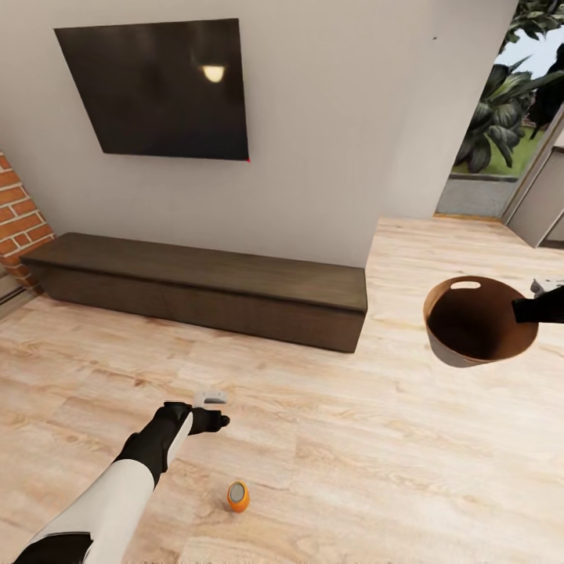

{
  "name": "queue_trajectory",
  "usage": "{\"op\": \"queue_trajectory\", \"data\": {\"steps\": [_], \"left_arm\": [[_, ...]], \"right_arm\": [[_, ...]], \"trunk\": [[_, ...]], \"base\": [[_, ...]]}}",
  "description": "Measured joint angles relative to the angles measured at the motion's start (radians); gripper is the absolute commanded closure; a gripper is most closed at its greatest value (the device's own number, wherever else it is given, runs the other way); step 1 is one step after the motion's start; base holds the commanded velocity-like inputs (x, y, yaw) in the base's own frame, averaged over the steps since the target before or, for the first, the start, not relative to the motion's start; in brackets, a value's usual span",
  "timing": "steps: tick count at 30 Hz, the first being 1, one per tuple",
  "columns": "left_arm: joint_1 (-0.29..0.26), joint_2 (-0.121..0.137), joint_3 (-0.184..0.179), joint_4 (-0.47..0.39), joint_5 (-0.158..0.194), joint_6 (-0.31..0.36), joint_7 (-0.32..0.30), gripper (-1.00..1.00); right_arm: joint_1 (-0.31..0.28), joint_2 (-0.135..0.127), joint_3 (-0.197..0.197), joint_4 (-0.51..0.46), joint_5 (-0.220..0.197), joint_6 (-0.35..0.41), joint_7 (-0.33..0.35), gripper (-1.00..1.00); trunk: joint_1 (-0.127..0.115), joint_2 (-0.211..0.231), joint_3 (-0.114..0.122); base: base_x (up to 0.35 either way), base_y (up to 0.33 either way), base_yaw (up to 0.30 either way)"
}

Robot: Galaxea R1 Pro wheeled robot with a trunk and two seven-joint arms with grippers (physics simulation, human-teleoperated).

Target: Put the three can of soda from the living room inside the tash can in the kitchen.

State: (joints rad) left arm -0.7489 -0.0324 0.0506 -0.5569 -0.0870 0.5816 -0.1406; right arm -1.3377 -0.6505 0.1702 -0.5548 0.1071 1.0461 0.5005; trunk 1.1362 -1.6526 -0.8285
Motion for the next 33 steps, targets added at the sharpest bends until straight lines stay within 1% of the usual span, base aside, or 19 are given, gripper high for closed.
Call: {"op": "queue_trajectory", "data": {"steps": [2,6,10,15,19,23,33], "left_arm": [[0.000,0.000,0.000,0.000,0.000,-0.002,0.004,-1.00],[0.000,-0.001,0.000,0.000,0.004,-0.005,0.007,-1.00],[0.000,-0.002,0.000,0.001,0.005,-0.008,0.006,-1.00],[0.000,-0.009,0.000,0.002,0.005,-0.010,0.007,-1.00],[0.000,-0.011,0.000,0.002,0.004,-0.011,0.007,-1.00],[0.000,-0.013,0.000,0.002,0.004,-0.011,0.008,-1.00],[0.000,-0.014,0.000,0.002,0.004,-0.011,0.008,-1.00]], "right_arm": [[-0.002,0.000,0.000,0.000,0.004,0.001,0.000,1.00],[-0.003,0.003,0.000,0.000,0.036,-0.002,-0.001,1.00],[-0.003,0.002,0.000,0.000,0.025,0.001,0.000,1.00],[-0.003,0.001,0.001,0.000,0.038,-0.001,-0.001,1.00],[-0.003,0.001,0.000,0.000,0.029,0.001,0.000,1.00],[-0.003,0.001,0.000,0.000,0.036,0.000,0.000,1.00],[-0.003,0.002,0.000,0.000,0.035,0.000,0.000,1.00]], "trunk": [[0.008,-0.014,-0.009],[0.023,-0.042,-0.028],[0.038,-0.070,-0.047],[0.058,-0.105,-0.071],[0.073,-0.133,-0.090],[0.088,-0.161,-0.108],[0.127,-0.231,-0.156]], "base": [[0.000,0.000,0.000],[0.000,0.000,0.000],[0.000,0.000,0.000],[0.000,0.000,0.000],[0.000,0.000,0.000],[0.000,0.000,0.000],[0.000,0.000,0.000]]}}
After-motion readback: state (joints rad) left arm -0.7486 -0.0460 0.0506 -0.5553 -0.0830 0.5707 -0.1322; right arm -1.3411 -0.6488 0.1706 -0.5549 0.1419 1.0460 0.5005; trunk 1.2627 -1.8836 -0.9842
